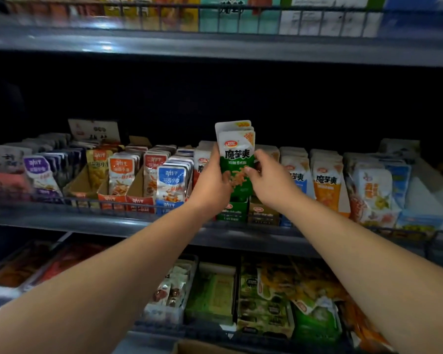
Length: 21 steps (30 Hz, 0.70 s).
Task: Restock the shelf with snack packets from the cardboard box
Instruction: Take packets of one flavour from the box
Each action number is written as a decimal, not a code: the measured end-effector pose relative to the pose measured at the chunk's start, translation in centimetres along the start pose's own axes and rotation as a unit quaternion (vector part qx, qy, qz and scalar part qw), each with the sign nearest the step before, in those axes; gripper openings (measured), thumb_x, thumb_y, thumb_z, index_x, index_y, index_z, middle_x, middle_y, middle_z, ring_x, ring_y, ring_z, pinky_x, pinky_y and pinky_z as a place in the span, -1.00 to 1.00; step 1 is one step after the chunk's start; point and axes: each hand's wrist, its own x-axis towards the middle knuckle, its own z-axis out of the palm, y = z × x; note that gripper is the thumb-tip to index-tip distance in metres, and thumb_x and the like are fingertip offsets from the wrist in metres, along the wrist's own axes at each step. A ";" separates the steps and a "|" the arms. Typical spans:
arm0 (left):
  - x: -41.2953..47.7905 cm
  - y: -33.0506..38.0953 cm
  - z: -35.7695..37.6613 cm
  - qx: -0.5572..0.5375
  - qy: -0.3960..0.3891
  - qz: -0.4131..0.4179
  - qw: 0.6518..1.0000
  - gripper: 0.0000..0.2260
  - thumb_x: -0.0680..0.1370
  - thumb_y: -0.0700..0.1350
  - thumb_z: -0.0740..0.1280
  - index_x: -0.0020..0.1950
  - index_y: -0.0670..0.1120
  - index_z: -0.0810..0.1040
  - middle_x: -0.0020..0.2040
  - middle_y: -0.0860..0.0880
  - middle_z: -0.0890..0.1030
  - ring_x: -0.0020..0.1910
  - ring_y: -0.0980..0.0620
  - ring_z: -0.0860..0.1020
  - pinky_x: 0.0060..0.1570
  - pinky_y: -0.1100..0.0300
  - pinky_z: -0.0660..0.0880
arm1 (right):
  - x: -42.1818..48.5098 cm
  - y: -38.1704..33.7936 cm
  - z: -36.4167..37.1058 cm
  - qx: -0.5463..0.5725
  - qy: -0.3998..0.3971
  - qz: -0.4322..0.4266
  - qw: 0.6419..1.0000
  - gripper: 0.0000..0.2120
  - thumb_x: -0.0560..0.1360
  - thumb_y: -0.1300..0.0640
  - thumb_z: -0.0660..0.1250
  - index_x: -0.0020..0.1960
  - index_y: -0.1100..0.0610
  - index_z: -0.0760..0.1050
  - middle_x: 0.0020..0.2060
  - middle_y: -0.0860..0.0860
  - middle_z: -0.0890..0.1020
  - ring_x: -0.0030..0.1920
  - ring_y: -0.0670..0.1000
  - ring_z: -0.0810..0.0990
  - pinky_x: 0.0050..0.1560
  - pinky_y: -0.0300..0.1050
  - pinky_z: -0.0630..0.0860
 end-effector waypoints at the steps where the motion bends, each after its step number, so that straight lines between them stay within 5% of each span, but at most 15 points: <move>1: 0.1 -0.6 0.1 0.010 -0.001 0.003 1.000 -0.40 0.66 -0.35 0.18 0.59 0.14 0.15 0.24 0.16 0.48 0.13 0.09 0.53 -0.22 0.53 0.45 | 0.2 0.2 0.3 -0.014 -0.001 -0.006 1.000 -0.72 0.66 0.06 0.23 0.36 0.04 0.39 0.09 0.01 0.57 0.00 0.02 0.55 -0.08 -0.07 0.49; 6: -0.4 -3.4 0.7 0.086 0.007 -0.002 0.996 -0.53 0.67 -0.27 0.20 0.54 0.05 0.21 0.17 0.10 0.54 0.07 0.06 0.58 -0.21 0.36 0.46 | 0.1 1.1 1.4 -0.032 -0.018 -0.004 0.999 -0.77 0.65 0.06 0.26 0.28 0.08 0.46 -0.13 -0.04 0.57 -0.24 -0.08 0.51 -0.34 -0.21 0.38; 10: -0.1 -4.0 0.7 0.133 0.011 0.008 0.991 -0.53 0.66 -0.24 0.22 0.53 0.03 0.20 0.20 0.00 0.57 0.10 -0.03 0.58 0.00 -0.12 0.61 | 0.1 1.5 1.8 -0.035 -0.003 0.006 0.999 -0.74 0.65 0.05 0.27 0.29 0.11 0.47 -0.18 -0.13 0.48 -0.28 -0.15 0.41 -0.38 -0.32 0.22; 14: 0.0 -4.5 0.6 0.212 -0.011 0.018 0.977 -0.57 0.65 -0.16 0.28 0.49 -0.04 0.25 0.12 -0.08 0.60 0.06 -0.13 0.59 -0.03 -0.17 0.61 | 0.1 1.8 2.0 -0.028 -0.038 0.034 0.998 -0.81 0.63 0.07 0.30 0.20 0.11 0.51 -0.29 -0.10 0.51 -0.33 -0.12 0.47 -0.43 -0.27 0.26; 21: -0.6 -4.9 0.9 0.283 -0.026 -0.012 0.959 -0.59 0.65 -0.06 0.29 0.49 -0.09 0.34 0.32 -0.17 0.43 0.33 -0.19 0.38 0.31 -0.11 0.43 | -0.1 1.7 1.8 -0.009 -0.062 0.063 0.996 -0.71 0.55 0.09 0.39 0.25 0.09 0.49 0.00 -0.04 0.60 -0.04 -0.02 0.54 -0.22 -0.23 0.44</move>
